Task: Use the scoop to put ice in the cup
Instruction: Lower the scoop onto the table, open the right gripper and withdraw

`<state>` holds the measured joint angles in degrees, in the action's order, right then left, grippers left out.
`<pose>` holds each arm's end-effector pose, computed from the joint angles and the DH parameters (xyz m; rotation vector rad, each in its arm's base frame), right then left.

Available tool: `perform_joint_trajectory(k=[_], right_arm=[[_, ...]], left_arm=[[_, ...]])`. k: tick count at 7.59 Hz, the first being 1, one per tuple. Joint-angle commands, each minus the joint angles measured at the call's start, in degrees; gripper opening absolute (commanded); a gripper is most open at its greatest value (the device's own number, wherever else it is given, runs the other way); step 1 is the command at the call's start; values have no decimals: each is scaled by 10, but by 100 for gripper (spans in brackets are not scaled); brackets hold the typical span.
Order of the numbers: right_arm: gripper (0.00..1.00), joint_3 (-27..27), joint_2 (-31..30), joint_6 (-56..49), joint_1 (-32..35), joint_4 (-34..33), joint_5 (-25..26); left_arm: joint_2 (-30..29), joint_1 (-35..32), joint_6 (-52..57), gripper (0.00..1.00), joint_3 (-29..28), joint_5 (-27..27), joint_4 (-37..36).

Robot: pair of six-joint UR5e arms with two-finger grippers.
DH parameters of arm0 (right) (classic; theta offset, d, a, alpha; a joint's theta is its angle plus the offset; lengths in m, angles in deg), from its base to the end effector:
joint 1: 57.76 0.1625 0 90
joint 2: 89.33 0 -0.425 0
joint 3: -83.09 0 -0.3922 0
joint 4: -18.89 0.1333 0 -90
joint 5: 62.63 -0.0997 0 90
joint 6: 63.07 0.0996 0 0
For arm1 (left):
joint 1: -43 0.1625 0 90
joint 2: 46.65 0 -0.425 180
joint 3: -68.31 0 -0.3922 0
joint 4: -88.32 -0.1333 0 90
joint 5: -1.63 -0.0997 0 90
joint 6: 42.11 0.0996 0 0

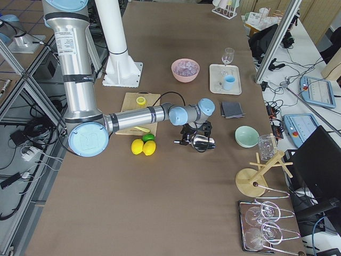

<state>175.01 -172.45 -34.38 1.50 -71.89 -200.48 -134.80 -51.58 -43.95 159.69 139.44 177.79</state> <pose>-0.2283 -0.5001 0.5767 -0.2989 -0.7896 -0.0921 -0.0974 -0.4707 0.6591 0.0035 0.8350 -0.1127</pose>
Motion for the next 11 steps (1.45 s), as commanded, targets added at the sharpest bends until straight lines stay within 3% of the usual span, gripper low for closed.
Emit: perform_joint_trajectory(k=[1, 3, 6, 11], right_arm=[[100, 29, 2, -2, 33, 2, 10], [100, 65, 8, -68, 121, -8, 21], [100, 43, 9, -280, 243, -79, 35], [100, 27, 6, -351, 291, -108, 34]], left_arm=[[0, 1, 0, 98, 0, 0, 0], [0, 1, 0, 98, -1, 0, 0], [0, 2, 0, 98, -1, 0, 1], [0, 2, 0, 98, -2, -1, 2]])
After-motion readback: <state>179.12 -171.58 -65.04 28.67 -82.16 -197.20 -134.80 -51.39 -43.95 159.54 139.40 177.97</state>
